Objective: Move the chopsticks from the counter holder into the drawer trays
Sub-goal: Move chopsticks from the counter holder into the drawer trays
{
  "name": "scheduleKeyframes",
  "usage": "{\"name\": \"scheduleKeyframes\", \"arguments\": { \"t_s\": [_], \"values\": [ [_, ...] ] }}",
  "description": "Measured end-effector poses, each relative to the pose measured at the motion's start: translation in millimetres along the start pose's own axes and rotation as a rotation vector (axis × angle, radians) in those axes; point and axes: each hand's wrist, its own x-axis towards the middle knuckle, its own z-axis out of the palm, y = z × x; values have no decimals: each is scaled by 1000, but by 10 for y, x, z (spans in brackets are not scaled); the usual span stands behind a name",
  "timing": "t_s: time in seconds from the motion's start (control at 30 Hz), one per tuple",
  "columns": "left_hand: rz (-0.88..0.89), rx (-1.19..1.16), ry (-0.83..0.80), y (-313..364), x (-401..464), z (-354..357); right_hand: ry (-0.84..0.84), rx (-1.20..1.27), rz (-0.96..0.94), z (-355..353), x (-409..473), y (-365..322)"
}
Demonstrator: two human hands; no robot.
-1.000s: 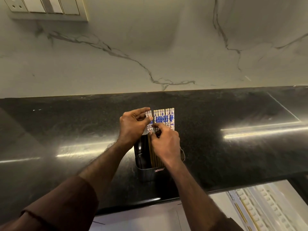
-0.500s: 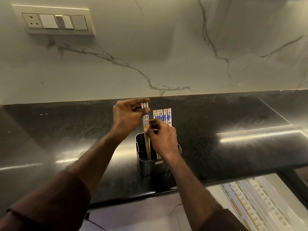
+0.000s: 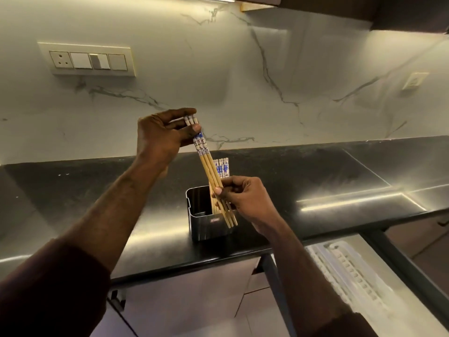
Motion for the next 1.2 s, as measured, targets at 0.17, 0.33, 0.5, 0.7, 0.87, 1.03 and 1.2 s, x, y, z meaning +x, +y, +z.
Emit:
{"name": "scheduleKeyframes", "arguments": {
  "t_s": [0.17,0.33,0.5,0.7,0.87,1.03,1.2],
  "values": [
    [-74,-88,-49,24,-220,401,7,13,58,-428,-379,1],
    [-100,-84,-95,-67,-500,1025,87,-20,87,-970,-783,127],
    [-166,-123,-115,-252,-825,1811,165,-57,160,-1636,-1213,311],
    [-209,-117,-83,-536,-1210,2833,214,-156,255,-2557,-1634,591],
    [-237,-85,-104,-762,-1466,3549,255,-163,339,-3215,-1925,819],
    [-303,-18,-121,-1149,-1657,4008,254,-210,453,-3593,-2081,1190],
    [-405,120,-213,-1812,-1860,4157,251,-246,636,-3717,-2113,1716]
  ]
}}
